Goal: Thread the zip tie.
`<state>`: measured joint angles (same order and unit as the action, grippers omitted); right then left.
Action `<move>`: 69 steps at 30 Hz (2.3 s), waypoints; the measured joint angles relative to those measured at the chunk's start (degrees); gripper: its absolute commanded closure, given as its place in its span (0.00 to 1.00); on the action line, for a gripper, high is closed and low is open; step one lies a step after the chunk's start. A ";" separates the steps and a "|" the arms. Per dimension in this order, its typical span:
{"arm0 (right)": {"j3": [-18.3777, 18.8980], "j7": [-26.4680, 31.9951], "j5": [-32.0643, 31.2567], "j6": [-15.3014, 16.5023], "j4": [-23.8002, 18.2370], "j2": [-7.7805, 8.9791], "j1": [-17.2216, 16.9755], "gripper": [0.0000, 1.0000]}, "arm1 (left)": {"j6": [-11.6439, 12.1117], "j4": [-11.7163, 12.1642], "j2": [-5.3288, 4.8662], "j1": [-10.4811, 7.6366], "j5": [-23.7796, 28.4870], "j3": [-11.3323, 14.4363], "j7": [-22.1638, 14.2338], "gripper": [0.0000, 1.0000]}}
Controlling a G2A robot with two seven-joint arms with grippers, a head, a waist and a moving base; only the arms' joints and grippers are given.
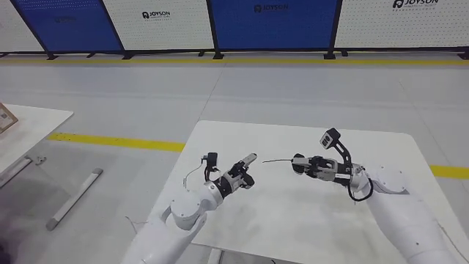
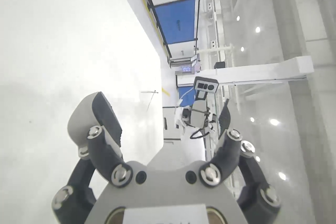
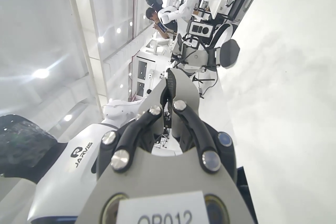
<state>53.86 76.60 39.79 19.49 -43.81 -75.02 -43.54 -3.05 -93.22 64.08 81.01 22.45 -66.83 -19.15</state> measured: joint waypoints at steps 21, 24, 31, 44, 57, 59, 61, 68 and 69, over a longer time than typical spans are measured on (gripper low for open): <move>-3.35 -0.05 -0.68 -0.08 4.55 -2.39 2.05 1.00 | 4.46 1.76 1.21 -2.37 2.69 3.75 0.17 0.00; -3.35 -0.05 -0.68 -0.08 4.55 -2.39 2.05 1.00 | 7.65 1.04 1.79 -2.24 5.46 4.34 2.88 0.00; -3.35 -0.05 -0.68 -0.08 4.55 -2.39 2.05 1.00 | 10.65 1.28 2.36 -2.57 7.67 4.95 5.46 0.00; -3.35 -0.05 -0.68 -0.08 4.55 -2.39 2.05 1.00 | 11.85 2.10 2.60 -2.62 7.14 5.71 3.72 0.00; -2.57 -7.01 -5.34 -2.33 0.44 -1.66 -0.13 1.00 | 12.03 2.07 2.61 -2.56 7.33 5.68 3.73 0.00; -2.59 -7.00 -5.33 -2.34 0.46 -1.67 -0.11 1.00 | 12.03 2.07 2.61 -2.56 7.33 5.68 3.73 0.00; -2.59 -6.99 -5.33 -2.34 0.46 -1.67 -0.11 1.00 | 12.07 2.02 2.62 -2.56 7.31 5.68 3.90 0.00; -2.59 -6.99 -5.33 -2.33 0.46 -1.67 -0.11 1.00 | 11.68 3.10 3.19 -3.85 7.28 6.55 5.47 0.20; -2.59 -6.99 -5.33 -2.33 0.46 -1.67 -0.11 1.00 | 11.58 3.55 3.30 -4.24 7.28 6.75 5.67 0.28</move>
<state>51.27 69.60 34.46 17.16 -43.35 -76.68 -43.66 8.53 -89.67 67.38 76.77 29.73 -60.08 -13.48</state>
